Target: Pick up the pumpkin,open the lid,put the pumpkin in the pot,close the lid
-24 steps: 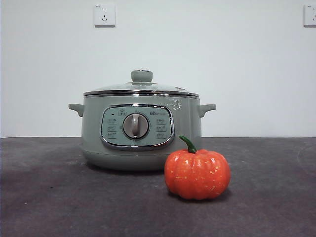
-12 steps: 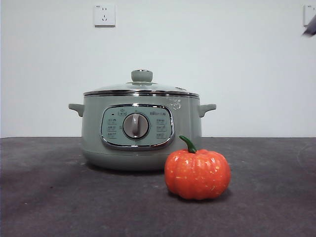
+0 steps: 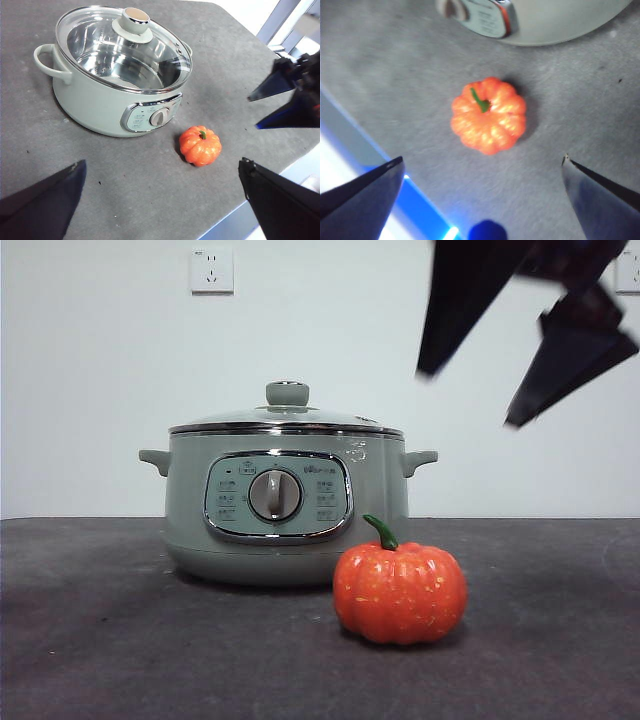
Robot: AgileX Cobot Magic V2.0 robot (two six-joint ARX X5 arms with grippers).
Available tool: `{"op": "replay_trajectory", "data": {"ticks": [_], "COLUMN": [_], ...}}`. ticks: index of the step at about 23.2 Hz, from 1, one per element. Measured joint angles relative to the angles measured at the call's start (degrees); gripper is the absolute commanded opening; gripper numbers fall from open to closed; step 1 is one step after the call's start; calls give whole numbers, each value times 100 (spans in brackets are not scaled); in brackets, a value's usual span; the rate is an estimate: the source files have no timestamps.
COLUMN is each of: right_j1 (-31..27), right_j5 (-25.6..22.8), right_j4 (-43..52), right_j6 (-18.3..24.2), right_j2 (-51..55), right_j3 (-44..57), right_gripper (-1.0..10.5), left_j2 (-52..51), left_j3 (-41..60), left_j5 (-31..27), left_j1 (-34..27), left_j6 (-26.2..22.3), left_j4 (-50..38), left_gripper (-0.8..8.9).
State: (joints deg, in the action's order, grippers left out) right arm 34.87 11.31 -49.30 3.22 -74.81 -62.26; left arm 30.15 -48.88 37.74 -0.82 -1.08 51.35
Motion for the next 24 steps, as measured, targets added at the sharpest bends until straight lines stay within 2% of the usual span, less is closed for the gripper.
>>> {"op": "replay_trajectory", "data": {"ticks": [8,20,21,24], "right_j1": [411,455,461,476], "right_j5": [-269,-382,-385,-382], "right_j4": [728,1163,1163,1152], "right_j6": [28,15,15,-39], "right_j2": [-1150,-2323,-2350,-2352], "right_j3": [0,-2,-2,-2], "right_gripper": [698,669,566,47], "left_j2": [0,0,0,0], "left_j3": [0,0,0,0], "left_j5": [0,0,0,-2], "left_j1": [0,0,0,0], "left_j6": [0,0,0,0], "left_j4": [0,0,0,0], "left_gripper": [668,668,668,668]}}
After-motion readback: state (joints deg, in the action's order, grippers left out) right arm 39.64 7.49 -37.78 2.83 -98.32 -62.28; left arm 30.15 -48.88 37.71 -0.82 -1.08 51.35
